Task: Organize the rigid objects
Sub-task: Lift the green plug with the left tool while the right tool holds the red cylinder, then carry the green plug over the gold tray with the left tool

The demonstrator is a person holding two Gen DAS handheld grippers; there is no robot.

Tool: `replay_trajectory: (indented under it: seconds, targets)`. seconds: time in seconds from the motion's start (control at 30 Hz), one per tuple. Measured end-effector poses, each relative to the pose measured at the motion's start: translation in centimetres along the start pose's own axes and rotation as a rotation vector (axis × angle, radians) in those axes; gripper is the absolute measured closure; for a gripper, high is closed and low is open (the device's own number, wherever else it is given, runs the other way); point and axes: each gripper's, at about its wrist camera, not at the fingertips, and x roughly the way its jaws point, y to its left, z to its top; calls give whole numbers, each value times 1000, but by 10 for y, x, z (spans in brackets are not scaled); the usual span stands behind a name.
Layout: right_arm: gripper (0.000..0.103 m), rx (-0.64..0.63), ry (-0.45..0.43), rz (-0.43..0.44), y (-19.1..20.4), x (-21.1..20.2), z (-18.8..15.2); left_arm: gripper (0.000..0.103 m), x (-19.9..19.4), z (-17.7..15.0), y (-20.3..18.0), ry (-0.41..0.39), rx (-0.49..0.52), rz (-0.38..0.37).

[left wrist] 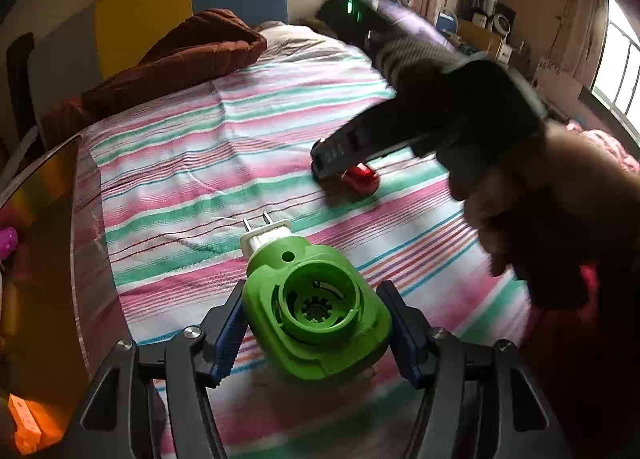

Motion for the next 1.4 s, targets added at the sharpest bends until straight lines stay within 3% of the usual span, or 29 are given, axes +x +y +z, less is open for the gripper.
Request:
replay_trajectory:
  seconds: [0.3, 0.7, 0.97, 1.13, 1.4]
  targets:
    - [77, 56, -8, 38, -8, 2, 1, 39, -55, 4, 11, -91, -22, -27]
    - [77, 3, -24, -12, 2, 3, 0, 39, -98, -4, 73, -135, -182, 65]
    - [77, -14, -30, -29, 4, 1, -2, 39, -102, -20, 149, -102, -397, 144]
    - [77, -22, -31, -36, 5, 0, -4, 39, -106, -33, 184, -95, -479, 183]
    - [77, -31, -30, -42, 6, 1, -3, 39, -102, -52, 226, -66, -609, 169]
